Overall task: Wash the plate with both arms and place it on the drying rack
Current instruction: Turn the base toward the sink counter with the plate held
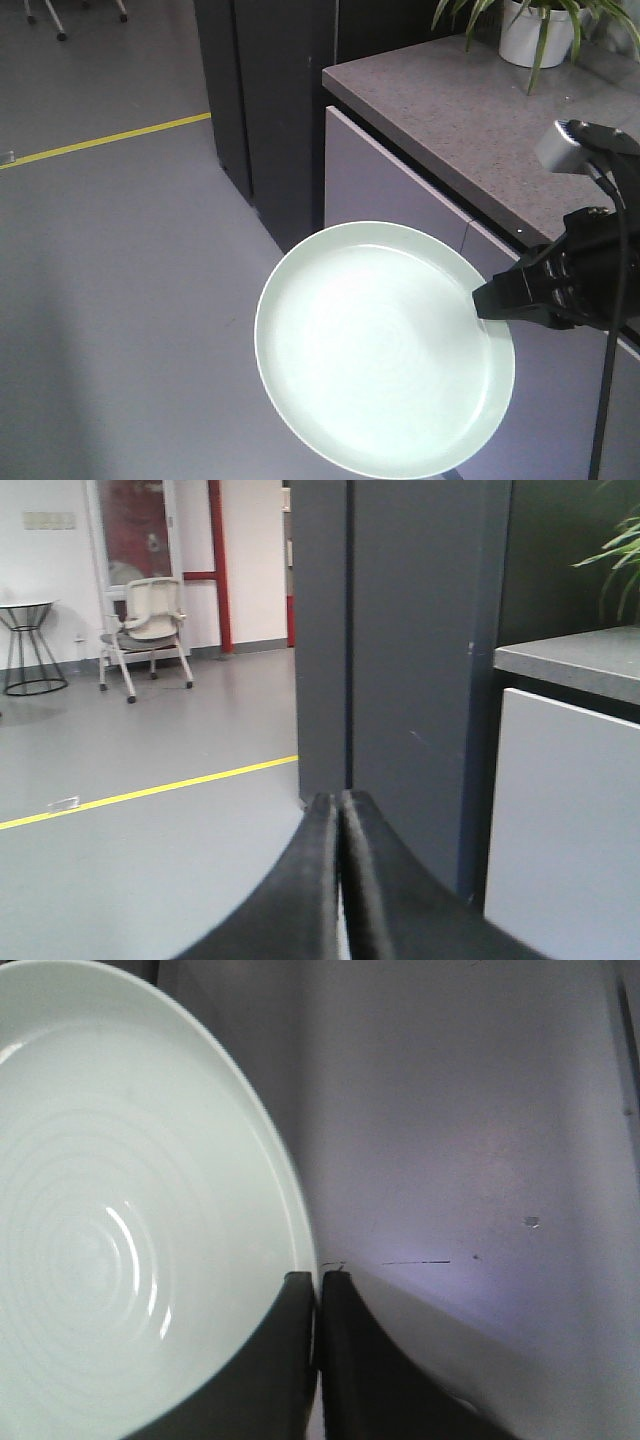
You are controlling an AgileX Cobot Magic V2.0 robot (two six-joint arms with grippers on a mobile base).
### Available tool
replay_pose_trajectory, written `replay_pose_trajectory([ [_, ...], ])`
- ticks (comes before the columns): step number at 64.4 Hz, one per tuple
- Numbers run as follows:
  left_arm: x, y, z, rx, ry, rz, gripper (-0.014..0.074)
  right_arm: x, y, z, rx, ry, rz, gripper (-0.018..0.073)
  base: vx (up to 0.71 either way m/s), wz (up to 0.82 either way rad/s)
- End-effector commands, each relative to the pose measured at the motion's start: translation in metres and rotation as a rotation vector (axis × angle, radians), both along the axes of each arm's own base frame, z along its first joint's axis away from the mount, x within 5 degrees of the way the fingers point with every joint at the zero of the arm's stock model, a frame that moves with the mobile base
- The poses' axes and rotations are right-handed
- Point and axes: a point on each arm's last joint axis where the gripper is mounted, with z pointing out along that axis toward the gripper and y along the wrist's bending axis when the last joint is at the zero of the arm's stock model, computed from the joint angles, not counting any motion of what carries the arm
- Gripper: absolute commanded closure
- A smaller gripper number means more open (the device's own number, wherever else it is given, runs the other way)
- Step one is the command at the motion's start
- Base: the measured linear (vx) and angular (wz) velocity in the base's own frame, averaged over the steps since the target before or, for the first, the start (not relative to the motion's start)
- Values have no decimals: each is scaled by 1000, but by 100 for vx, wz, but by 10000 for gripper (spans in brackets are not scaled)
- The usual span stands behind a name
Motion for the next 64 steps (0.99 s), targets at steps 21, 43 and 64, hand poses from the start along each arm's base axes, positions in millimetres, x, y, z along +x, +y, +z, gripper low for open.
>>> replay_pose_trajectory([
  [21, -3, 0, 18, -9, -120, -3, 603, -2, 2, 15, 48, -66, -8, 564, 9, -28],
  [43, -3, 0, 18, -9, -120, -3, 603, -2, 2, 15, 48, -66, -8, 564, 13, -20],
  [64, -3, 0, 18, -9, -120, -3, 603, -2, 2, 15, 48, -66, -8, 564, 12, -20],
])
